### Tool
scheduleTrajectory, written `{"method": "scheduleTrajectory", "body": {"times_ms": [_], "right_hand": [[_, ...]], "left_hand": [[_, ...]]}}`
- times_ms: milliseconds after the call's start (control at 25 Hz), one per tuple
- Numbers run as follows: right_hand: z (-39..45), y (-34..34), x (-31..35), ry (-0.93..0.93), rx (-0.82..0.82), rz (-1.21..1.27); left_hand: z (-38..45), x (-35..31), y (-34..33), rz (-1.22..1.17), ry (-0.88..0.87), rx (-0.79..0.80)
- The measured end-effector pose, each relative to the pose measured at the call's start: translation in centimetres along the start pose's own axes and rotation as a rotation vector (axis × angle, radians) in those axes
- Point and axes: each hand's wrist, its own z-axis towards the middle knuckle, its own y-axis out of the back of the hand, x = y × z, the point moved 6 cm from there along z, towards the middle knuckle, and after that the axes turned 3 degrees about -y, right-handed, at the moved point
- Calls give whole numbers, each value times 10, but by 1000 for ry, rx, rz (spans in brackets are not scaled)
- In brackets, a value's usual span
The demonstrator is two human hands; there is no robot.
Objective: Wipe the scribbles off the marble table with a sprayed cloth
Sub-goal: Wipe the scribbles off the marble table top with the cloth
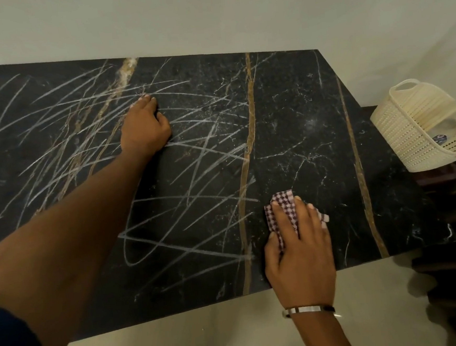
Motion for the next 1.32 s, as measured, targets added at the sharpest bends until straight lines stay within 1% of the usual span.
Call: {"method": "scheduleTrajectory", "body": {"times_ms": [80,240,360,560,680,840,960,1120,1200,1320], "right_hand": [[-5,-2,15,-15,1,-1],[-27,-8,63,98,55,22],[-24,-9,62,119,57,27],[-12,-6,44,9,24,-4],[-14,-8,65,-39,12,-11],[-28,-15,117,92,50,40],[-17,-15,102,98,46,1],[8,-12,64,-64,19,-25],[8,-11,72,-78,-3,-19],[-5,-14,107,17,1,2]], "left_hand": [[1,2,-1,7,9,6],[2,1,-3,-3,4,19],[3,4,-2,-6,3,17],[3,2,-1,1,-11,14],[3,3,-2,8,-7,2],[3,2,-1,-1,-15,8],[2,3,-2,-3,-10,14],[2,0,-1,1,-23,18],[2,1,-1,6,-23,22],[2,0,-2,7,-27,30]]}}
